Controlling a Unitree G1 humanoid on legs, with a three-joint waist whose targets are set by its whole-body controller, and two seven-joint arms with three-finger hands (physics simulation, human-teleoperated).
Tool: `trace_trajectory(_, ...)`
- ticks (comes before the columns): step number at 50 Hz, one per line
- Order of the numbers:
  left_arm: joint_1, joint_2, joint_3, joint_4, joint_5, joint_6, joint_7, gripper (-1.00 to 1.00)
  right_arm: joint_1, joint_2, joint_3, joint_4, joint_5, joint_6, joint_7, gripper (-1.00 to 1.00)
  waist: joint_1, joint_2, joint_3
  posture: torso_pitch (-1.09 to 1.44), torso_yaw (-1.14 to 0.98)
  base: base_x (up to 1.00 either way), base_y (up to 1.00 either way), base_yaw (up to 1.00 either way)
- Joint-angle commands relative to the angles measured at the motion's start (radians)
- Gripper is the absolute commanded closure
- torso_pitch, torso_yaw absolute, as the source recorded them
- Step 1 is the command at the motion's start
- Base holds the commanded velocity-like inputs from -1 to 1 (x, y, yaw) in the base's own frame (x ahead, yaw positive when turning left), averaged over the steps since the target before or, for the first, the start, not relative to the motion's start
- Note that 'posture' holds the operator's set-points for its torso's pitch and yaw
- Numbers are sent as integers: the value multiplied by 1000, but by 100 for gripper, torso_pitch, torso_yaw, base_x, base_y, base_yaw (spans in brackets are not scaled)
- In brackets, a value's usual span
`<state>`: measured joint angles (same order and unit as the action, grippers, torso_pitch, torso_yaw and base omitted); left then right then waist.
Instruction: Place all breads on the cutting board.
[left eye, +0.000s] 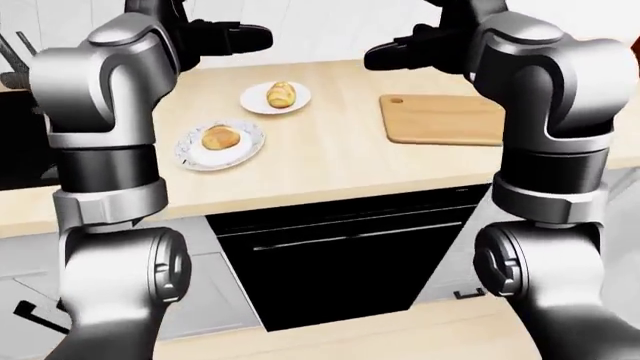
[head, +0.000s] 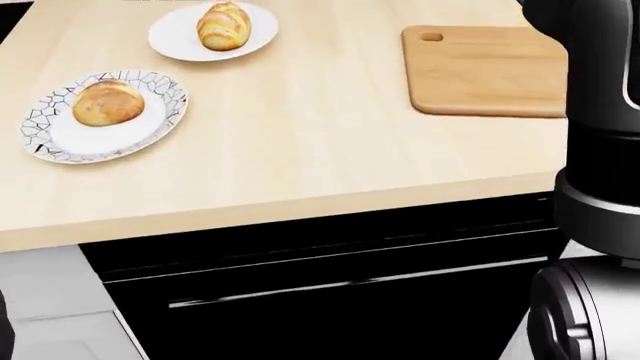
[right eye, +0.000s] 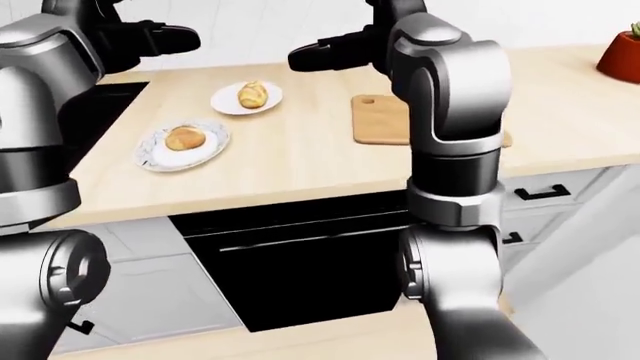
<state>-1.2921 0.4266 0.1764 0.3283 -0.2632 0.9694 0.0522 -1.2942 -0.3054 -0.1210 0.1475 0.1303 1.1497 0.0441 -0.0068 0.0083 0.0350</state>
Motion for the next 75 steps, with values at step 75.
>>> trace_trajectory(75,1,16,17,-80,-48,-10,24,-100,-86,-18,21,140,-113,-129,53,-100,-1,10,-29,0,0,9,0,20)
